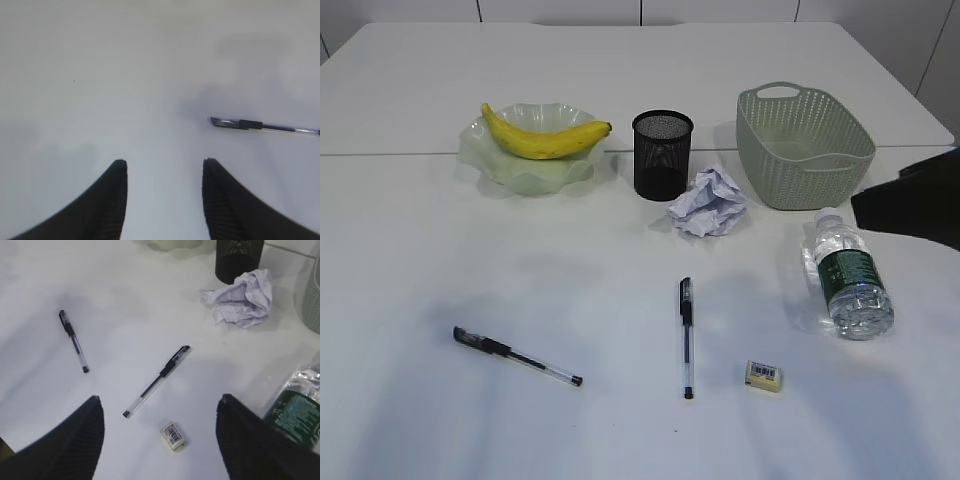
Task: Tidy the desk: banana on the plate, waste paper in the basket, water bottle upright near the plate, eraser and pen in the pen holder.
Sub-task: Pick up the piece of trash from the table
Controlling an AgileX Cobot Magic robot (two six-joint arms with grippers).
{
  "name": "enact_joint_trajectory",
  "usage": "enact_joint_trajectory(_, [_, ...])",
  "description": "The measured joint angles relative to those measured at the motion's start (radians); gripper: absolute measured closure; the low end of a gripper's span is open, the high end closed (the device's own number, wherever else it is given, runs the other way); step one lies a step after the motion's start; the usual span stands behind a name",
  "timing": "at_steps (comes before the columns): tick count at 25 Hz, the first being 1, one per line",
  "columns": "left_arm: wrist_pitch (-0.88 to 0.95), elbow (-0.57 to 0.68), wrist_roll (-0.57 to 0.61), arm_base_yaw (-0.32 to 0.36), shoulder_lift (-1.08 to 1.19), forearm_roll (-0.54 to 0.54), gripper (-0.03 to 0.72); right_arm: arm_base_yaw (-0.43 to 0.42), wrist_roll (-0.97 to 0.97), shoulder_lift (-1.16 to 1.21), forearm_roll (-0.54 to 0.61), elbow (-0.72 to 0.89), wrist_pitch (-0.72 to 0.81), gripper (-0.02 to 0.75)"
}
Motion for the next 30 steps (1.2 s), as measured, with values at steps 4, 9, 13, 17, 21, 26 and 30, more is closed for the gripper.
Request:
enact_joint_trajectory(4, [0.011,0.0,0.0,0.0,0.0,0.005,0.344,0.0,-0.122,0.053,0.087,0.0,-0.039,0.219])
enact_joint_trajectory(9, [0.016,0.0,0.0,0.0,0.0,0.005,0.347,0.0,-0.241,0.105,0.14,0.0,-0.092,0.219])
enact_joint_trajectory(13, [0.016,0.0,0.0,0.0,0.0,0.005,0.349,0.024,-0.342,0.143,0.144,0.0,-0.143,0.219])
enact_joint_trajectory(17, [0.012,0.0,0.0,0.0,0.0,0.007,0.349,0.116,-0.415,0.171,0.142,0.0,-0.263,0.219])
enact_joint_trajectory(21, [0.006,0.0,0.0,0.0,0.0,0.009,0.349,0.196,-0.429,0.213,0.142,0.0,-0.379,0.219])
enact_joint_trajectory(26, [0.003,0.0,0.0,0.0,0.0,0.022,0.349,0.24,-0.434,0.304,0.124,0.0,-0.448,0.219])
enact_joint_trajectory(30, [-0.002,0.0,0.0,0.0,0.0,0.03,0.35,0.247,-0.435,0.378,0.097,-0.002,-0.488,0.219])
